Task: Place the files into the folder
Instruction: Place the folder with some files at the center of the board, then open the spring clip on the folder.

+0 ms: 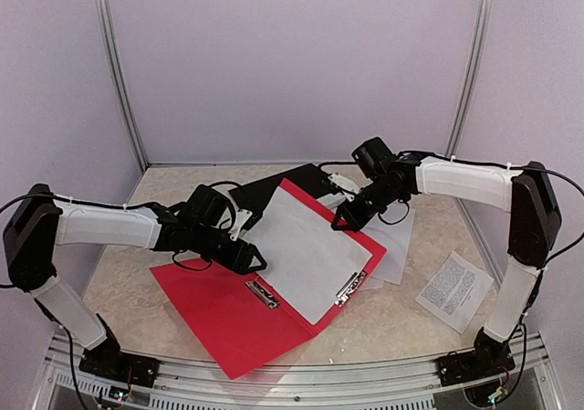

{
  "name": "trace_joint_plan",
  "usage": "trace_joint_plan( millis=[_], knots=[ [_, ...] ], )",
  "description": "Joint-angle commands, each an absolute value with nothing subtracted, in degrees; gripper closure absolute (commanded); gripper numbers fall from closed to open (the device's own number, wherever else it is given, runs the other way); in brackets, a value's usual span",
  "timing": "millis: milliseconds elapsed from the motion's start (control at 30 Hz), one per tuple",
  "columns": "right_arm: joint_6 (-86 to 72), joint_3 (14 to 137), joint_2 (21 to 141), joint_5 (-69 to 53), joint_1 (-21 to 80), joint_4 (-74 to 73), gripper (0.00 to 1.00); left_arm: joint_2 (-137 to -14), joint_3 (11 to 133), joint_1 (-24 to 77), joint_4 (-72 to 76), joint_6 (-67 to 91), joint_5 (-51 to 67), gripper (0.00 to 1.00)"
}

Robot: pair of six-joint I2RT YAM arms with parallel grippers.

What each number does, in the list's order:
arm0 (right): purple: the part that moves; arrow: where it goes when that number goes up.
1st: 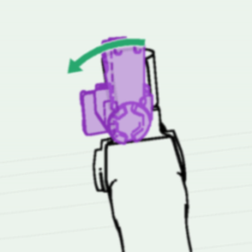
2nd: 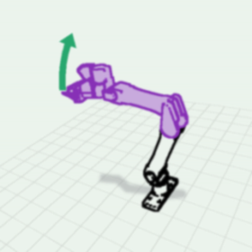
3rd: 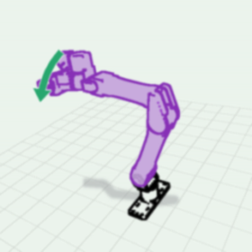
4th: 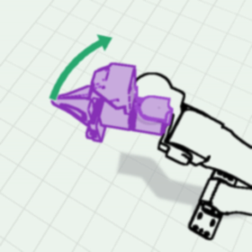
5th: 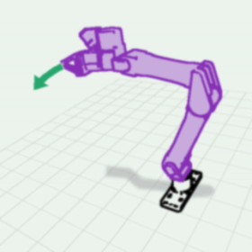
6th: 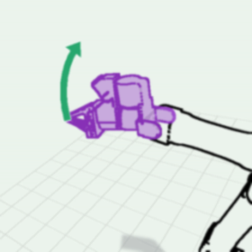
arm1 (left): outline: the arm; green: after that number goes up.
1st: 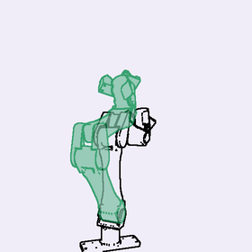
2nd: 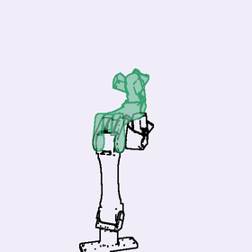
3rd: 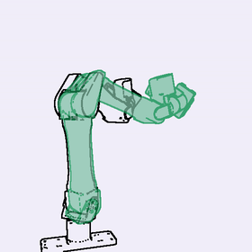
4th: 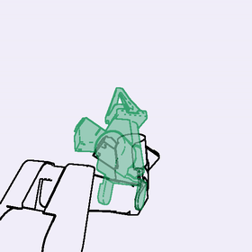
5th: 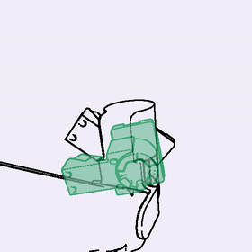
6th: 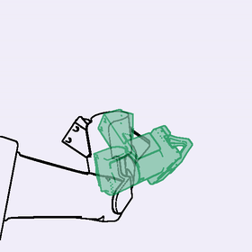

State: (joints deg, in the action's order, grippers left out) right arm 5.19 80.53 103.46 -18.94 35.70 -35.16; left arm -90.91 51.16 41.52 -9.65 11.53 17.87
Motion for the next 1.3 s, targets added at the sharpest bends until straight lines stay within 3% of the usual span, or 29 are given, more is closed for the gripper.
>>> trace_joint_plan(
  millis=[0, 167, 267, 367, 533, 800, 1267],
  knots=[
    [5.6, 83.2, 103.2, -15.7, 35.0, -35.3, 0.84, -92.5, 52.2, 42.6, -13.5, 11.0, 16.5, 0.47],
    [4.6, 83.4, 100.5, -12.9, 35.0, -33.3, 0.51, -94.0, 52.2, 42.6, -13.2, 11.5, 12.9, 0.54],
    [3.8, 83.1, 98.2, -11.3, 35.1, -31.9, 0.42, -94.8, 52.5, 42.7, -13.6, 11.0, 13.4, 0.58],
    [3.0, 82.3, 95.9, -11.0, 35.5, -30.2, 0.39, -94.8, 52.4, 42.9, -13.9, 10.7, 14.5, 0.6],
    [2.0, 79.6, 94.0, -12.2, 38.7, -26.4, 0.38, -94.6, 52.4, 43.5, -14.0, 10.5, 15.4, 0.64],
    [-7.2, 69.8, 95.1, -16.6, 43.5, -16.5, 0.45, -96.1, 52.9, 43.7, -13.9, 10.1, 13.6, 0.69],
    [-18.2, 61.0, 101.6, -19.6, 56.3, 1.9, 0.51, -92.9, 41.5, 43.9, -1.9, 12.4, 12.8, 0.7]
  ],
)
